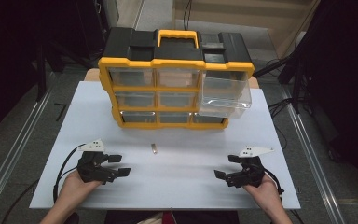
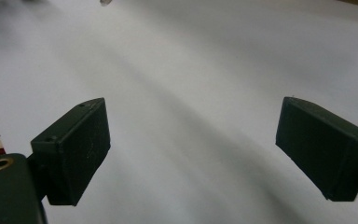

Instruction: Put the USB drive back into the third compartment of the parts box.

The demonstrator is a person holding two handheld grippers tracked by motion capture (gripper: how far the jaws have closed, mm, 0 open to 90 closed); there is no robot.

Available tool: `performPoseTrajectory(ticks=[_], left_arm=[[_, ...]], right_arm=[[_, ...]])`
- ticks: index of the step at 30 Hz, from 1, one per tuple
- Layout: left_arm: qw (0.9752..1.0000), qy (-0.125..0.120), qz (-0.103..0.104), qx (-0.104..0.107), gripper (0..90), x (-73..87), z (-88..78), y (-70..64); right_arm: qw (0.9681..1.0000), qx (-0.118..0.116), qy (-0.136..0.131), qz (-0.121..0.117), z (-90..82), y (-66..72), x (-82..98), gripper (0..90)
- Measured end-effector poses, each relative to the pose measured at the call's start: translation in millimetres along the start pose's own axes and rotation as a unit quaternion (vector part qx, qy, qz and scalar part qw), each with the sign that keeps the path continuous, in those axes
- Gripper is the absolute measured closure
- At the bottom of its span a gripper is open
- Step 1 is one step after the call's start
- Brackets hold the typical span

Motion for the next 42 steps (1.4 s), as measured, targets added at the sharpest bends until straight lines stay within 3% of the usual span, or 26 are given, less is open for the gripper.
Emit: performPoseTrajectory(ticks=[12,22,42], left_arm=[[0.9999,0.007,0.000,-0.012,27.1,2.2,-1.0,2.3],[0.9999,-0.007,-0.004,-0.014,27.1,0.3,-4.4,5.0],[0.9997,-0.020,-0.002,-0.013,27.1,-1.4,-6.6,3.8]], right_arm=[[1.0000,0.001,0.007,0.007,2.1,-3.0,1.5,8.6],[0.9998,-0.007,0.020,0.005,6.1,-2.2,2.9,8.7],[0.9997,-0.003,0.019,0.015,5.5,-5.7,3.3,8.8]])
Point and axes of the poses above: each handheld gripper's, and its own axes: z roughly forward along the jaws, x roughly out of its underside, y roughly to its left, the point moved 6 cm from there along z, roughly forward along the jaws, and after that the axes turned 2 degrees about z, right-handed, at the moved point
